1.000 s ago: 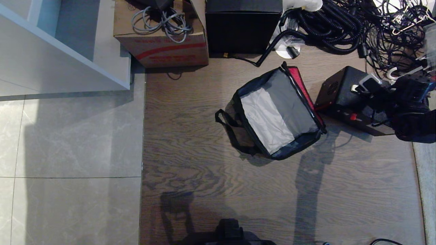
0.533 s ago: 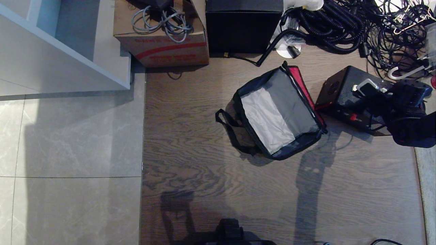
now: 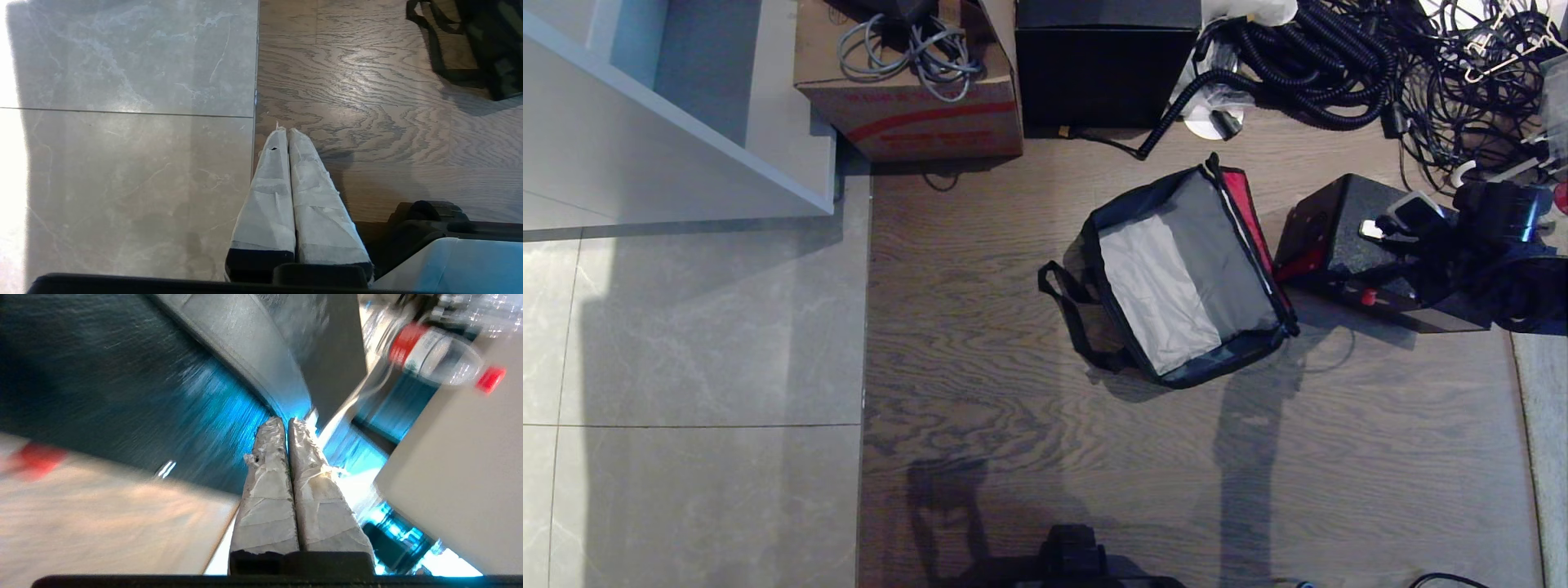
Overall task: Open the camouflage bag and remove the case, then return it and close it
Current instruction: Grip the handle again
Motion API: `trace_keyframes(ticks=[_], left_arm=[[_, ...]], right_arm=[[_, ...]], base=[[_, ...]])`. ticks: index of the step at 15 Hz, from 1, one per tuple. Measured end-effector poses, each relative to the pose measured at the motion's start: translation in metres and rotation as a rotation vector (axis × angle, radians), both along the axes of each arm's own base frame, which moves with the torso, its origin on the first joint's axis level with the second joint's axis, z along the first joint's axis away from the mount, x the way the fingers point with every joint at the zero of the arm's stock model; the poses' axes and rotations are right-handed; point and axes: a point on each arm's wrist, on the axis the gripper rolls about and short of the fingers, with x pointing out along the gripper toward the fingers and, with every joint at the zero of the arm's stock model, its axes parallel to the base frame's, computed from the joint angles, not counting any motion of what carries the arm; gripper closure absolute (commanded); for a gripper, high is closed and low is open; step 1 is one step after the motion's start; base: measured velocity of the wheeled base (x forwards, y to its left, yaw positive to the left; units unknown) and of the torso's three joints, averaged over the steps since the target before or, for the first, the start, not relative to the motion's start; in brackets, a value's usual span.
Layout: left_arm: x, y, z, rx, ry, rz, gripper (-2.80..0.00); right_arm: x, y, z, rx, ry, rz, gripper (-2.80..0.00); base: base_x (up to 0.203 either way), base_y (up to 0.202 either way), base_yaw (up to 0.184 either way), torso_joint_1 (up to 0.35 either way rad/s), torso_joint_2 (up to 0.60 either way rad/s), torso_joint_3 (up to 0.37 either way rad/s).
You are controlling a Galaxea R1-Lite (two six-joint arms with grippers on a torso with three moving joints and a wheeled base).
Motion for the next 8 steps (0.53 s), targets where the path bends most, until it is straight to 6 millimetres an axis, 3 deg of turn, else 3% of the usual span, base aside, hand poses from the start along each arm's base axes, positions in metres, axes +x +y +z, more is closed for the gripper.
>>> trace_keyframes(ticks=[4, 8], left_arm=[[0.000, 0.000, 0.000, 0.000, -0.001, 0.000, 0.00], [0.000, 0.000, 0.000, 0.000, 0.000, 0.000, 0.00]], right_arm=[[-0.014, 0.026, 0.009, 0.086, 0.031, -0.060, 0.00], [-0.018, 0.027, 0.016, 0.081, -0.009, -0.030, 0.00]], base=[[0.000, 0.000, 0.000, 0.000, 0.00, 0.000], [0.000, 0.000, 0.000, 0.000, 0.00, 0.000]])
